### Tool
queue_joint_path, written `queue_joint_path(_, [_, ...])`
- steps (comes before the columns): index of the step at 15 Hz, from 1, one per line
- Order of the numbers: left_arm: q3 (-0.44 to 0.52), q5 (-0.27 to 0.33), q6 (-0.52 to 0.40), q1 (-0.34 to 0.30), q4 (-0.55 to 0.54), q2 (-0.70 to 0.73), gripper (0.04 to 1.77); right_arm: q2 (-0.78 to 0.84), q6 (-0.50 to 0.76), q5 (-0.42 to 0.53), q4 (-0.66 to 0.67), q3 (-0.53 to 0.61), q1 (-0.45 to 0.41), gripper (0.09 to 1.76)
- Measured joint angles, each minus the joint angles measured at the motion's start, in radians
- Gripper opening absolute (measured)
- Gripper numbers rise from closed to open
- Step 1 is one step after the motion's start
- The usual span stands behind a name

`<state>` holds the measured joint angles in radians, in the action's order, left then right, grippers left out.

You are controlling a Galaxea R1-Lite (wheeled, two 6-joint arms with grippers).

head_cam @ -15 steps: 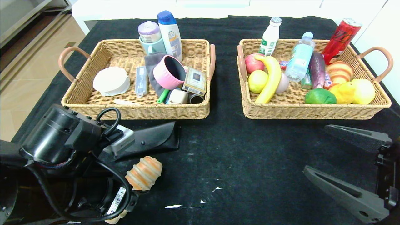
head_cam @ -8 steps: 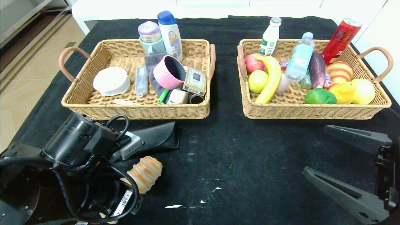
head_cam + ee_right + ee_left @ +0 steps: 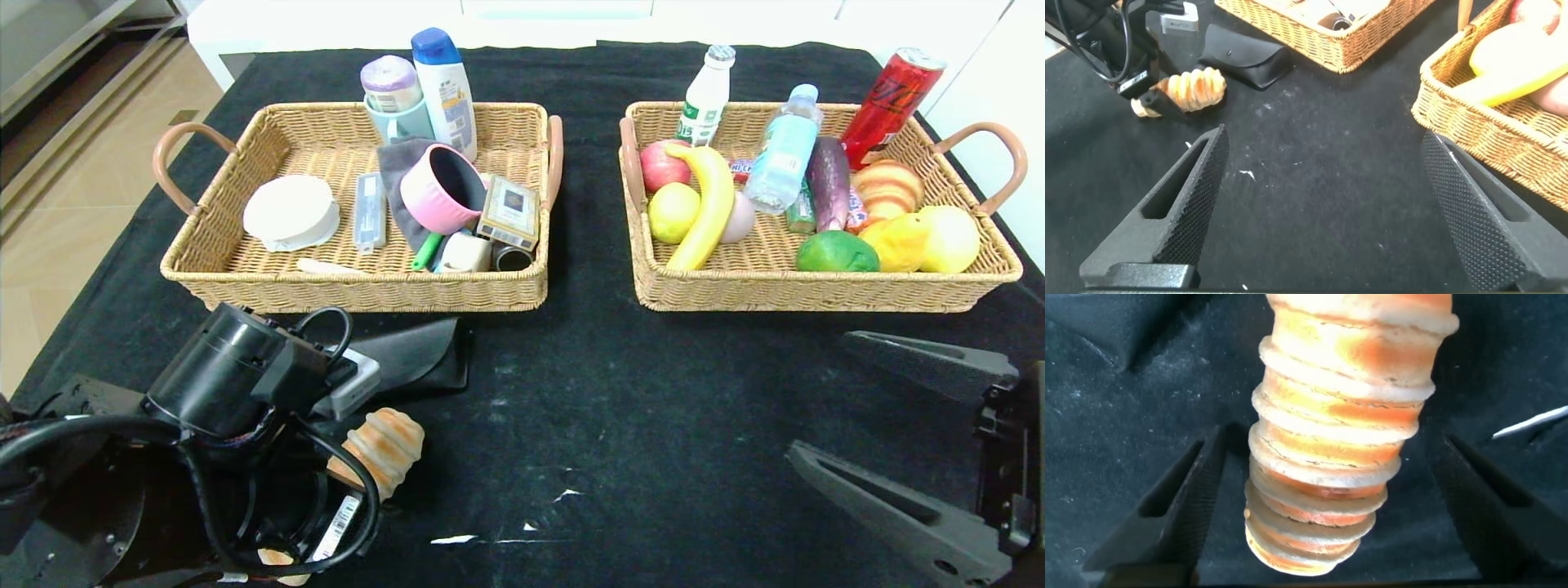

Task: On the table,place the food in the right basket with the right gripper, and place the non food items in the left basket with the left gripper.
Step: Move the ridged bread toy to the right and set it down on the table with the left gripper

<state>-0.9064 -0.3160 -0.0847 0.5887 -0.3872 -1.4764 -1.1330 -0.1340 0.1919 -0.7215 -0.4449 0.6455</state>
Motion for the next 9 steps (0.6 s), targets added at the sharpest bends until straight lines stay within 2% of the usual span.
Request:
queue_joint_path(3, [0.008,-0.002,0.000,-0.002,0.005,-0.002,1.09,-0.001,0.000,0.000,0.000,0.000,0.000,1.71])
queue_joint_path(6, [0.018,-0.003,0.000,-0.002,0.014,-0.003,0.81,-0.002,0.000,0.000,0.001,0.003,0.004,1.71])
queue_joint_path(7, [0.018,-0.003,0.000,-0.002,0.014,-0.004,0.67,-0.002,0.000,0.000,0.000,0.003,0.005,1.71])
queue_joint_path(8, [0.017,-0.004,0.000,-0.003,0.013,-0.004,0.45,-0.002,0.000,0.000,0.000,0.004,0.007,1.71])
queue_joint_path(9, [0.017,-0.004,0.001,-0.003,0.013,-0.004,0.39,-0.002,0.000,0.000,0.000,0.004,0.007,1.71])
